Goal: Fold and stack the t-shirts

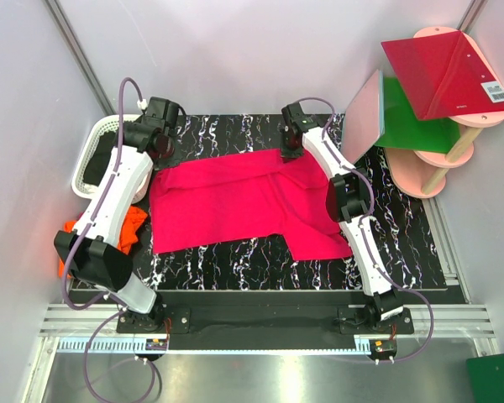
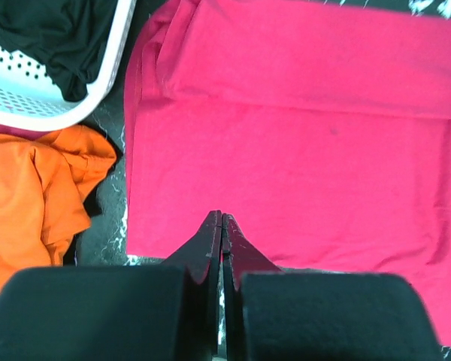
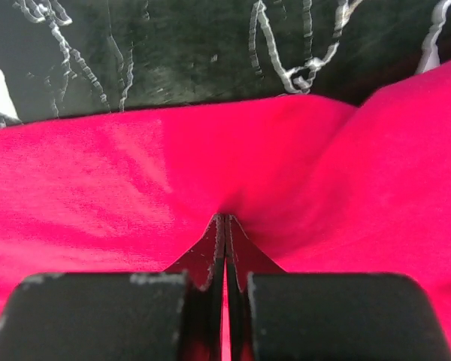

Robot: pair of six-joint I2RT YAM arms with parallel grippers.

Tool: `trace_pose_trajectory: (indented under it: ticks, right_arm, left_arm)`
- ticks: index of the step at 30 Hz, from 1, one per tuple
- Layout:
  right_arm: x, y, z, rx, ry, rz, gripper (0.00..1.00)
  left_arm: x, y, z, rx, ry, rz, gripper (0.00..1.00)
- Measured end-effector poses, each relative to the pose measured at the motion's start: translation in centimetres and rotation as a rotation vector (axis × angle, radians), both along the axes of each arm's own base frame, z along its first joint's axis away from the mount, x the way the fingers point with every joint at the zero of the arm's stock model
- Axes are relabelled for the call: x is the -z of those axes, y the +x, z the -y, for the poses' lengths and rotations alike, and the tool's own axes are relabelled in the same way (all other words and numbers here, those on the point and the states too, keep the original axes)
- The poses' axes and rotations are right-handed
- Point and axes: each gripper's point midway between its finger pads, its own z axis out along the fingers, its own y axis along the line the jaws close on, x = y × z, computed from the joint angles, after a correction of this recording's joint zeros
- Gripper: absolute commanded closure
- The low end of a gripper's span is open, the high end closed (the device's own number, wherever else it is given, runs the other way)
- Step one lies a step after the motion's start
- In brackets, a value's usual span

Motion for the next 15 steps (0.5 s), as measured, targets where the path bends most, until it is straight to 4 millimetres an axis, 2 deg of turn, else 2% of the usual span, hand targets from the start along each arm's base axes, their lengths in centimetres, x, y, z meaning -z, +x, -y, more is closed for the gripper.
trace_pose_trajectory:
  ticks: [5,13,15]
  right_arm:
    - [0.3,0.6,1.5,0.046,-0.077,0.026,1.0]
    - [0.2,1.7,5.0,0.135,-0.195,0.07,1.0]
    - [0.1,2.0,5.9,0.152,-0.207,0.072,1.0]
  left_arm:
    - [0.9,0.1,0.2,0.005,0.001,-0.031,1.0]
    - [1.1,0.1,0.3,0.011,-0.005,-0.039,1.0]
    - [1.3,0.0,0.4,0.013,-0.008,-0.045,0.96]
